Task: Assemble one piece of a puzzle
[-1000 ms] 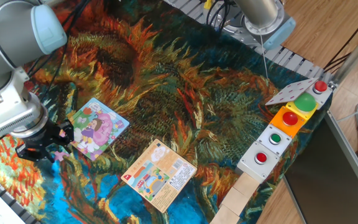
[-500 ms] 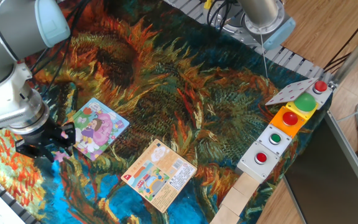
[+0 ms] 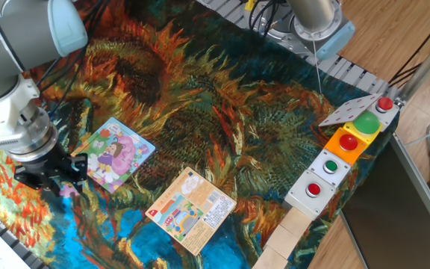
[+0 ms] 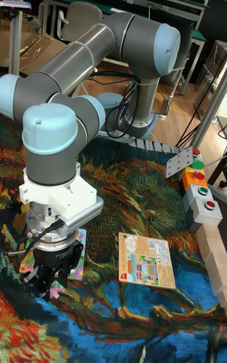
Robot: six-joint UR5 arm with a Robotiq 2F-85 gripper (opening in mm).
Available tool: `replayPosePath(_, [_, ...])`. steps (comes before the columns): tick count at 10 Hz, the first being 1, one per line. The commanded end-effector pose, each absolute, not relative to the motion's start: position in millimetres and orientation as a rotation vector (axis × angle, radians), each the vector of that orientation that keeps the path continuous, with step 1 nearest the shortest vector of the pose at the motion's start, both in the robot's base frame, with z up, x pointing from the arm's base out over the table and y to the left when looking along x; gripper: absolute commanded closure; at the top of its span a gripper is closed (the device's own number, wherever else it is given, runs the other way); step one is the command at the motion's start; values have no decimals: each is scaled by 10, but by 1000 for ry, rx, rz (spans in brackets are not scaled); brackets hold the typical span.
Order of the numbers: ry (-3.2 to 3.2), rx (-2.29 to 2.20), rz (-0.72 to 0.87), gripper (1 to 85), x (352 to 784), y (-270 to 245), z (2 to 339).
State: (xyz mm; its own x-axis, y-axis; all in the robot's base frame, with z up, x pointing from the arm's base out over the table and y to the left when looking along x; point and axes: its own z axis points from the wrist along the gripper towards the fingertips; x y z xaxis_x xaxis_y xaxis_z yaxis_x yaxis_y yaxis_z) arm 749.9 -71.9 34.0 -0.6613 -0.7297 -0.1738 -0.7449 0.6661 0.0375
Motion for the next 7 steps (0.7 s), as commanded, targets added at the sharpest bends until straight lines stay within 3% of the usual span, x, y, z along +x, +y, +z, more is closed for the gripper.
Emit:
replayPosePath(1, [2751,-1143,161,843,7537,-720,361])
replayPosePath(7, [2850,-833,236,843,7368,-571,437])
